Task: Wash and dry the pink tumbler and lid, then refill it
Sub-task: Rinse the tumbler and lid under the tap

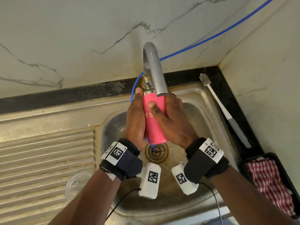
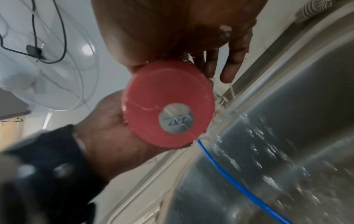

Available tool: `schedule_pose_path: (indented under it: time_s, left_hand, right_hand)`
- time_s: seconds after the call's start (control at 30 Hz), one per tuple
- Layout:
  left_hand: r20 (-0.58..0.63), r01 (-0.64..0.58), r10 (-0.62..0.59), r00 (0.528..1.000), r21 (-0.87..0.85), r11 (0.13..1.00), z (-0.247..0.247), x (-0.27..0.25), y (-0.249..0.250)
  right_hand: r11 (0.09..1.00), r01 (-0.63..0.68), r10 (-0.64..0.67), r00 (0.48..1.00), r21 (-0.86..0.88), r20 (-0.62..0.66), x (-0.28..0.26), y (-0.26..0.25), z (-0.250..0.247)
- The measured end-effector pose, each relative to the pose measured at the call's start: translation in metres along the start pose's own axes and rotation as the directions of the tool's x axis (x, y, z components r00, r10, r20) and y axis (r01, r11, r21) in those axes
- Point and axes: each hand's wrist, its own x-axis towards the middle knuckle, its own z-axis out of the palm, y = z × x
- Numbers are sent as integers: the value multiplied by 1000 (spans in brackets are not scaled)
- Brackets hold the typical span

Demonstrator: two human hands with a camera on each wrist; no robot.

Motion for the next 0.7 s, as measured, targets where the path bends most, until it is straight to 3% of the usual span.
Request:
schedule_pose_path:
  time_s: [0.1, 0.17, 0.23, 0.3, 0.37, 0.43, 0.53, 0.6, 0.7]
  left_hand:
    - [46, 80, -80, 996, -6, 997, 6, -10, -4]
    - [6, 58, -58, 998, 7, 998, 11, -10, -6]
    - [-84, 1, 0, 996, 18, 1000, 12, -2, -1]
    - [-150, -38, 44, 988, 42, 998, 10, 7, 5]
    - [-151, -38, 45, 987, 48, 998, 6, 11, 4]
    - [-90, -8, 11, 996, 35, 999, 7, 9, -3]
    - [-83, -2, 8, 997, 64, 998, 14, 4, -4]
    - [-95, -33, 40, 995, 74, 997, 15, 7, 1]
    - [-109, -16, 18, 994, 15, 1000, 11, 12, 9]
  right_hand:
    - [987, -31, 31, 1000, 157, 4, 9, 3, -6]
    - [981, -4, 14, 999, 196, -47, 6, 1, 0]
    - [987, 107, -98, 992, 121, -84, -10, 0, 11]
    - [982, 187, -187, 982, 21, -6, -29, 4, 22]
    - [973, 230, -231, 972, 25, 49, -37, 11, 24]
    - [976, 192, -195, 980, 103, 22, -25, 10, 16]
    - [973, 38, -31, 999, 230, -36, 1, 4, 5]
    - [971, 85, -72, 995, 224, -64, -3, 1, 8]
    - [963, 183, -185, 983, 198, -9, -23, 9, 17]
